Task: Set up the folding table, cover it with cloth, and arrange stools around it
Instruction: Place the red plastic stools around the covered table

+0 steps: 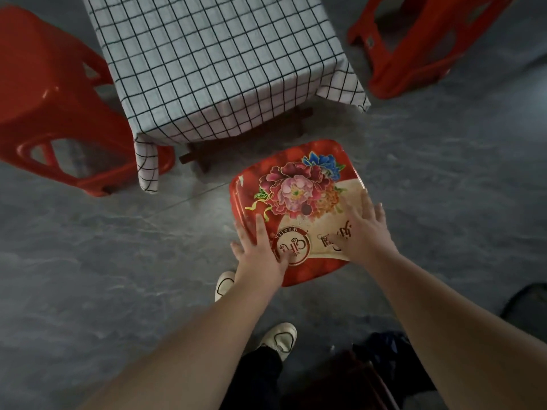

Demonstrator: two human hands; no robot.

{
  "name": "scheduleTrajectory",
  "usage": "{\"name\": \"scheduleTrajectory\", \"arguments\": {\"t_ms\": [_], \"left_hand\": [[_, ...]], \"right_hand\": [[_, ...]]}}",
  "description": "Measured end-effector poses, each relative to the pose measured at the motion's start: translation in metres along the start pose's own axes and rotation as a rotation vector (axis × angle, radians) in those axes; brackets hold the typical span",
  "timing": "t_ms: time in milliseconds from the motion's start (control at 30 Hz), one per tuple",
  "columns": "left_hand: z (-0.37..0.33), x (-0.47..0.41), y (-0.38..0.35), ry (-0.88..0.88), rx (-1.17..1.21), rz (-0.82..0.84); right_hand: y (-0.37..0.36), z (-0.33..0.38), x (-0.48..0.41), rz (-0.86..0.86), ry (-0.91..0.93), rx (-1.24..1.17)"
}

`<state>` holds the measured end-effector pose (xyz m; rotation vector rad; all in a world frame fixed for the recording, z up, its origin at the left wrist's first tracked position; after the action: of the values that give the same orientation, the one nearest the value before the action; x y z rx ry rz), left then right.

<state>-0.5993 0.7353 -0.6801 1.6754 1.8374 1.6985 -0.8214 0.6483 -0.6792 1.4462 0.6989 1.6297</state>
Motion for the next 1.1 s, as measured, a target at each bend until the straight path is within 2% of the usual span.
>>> {"name": "scheduleTrajectory", "arguments": {"t_ms": [100,433,600,1100], "left_hand": [[0.003,0.006,-0.018,-0.033,0.094,0.035],[0.003,0.020,-0.042,-0.005,0.000,0.040],[-0.010,0.060,-0.060,-0.006,-0.114,0.069],[-0.017,0.144,-0.126,-0.095,-0.160,0.087]], "right_hand": [[-0.010,-0.009,0.000,-0.015,-0.003,-0.051],[-0.009,-0.021,0.007,-0.104,0.031,-0.092],[-0.019,-0.056,0.031,-0.068,-0.003,-0.105],[-0.046,-0.151,0.112,-0.041,-0.104,-0.133]]}}
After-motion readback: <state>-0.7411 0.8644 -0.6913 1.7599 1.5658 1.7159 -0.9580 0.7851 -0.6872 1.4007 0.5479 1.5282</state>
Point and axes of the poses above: each hand's wrist, its own x-axis away from the middle knuckle, its own y-axis out of the back of the hand, z = x × y, the point moved 7 cm from there along -x, towards the middle knuckle, and after that the axes turned 12 degrees about -z, right-handed, at the moved point
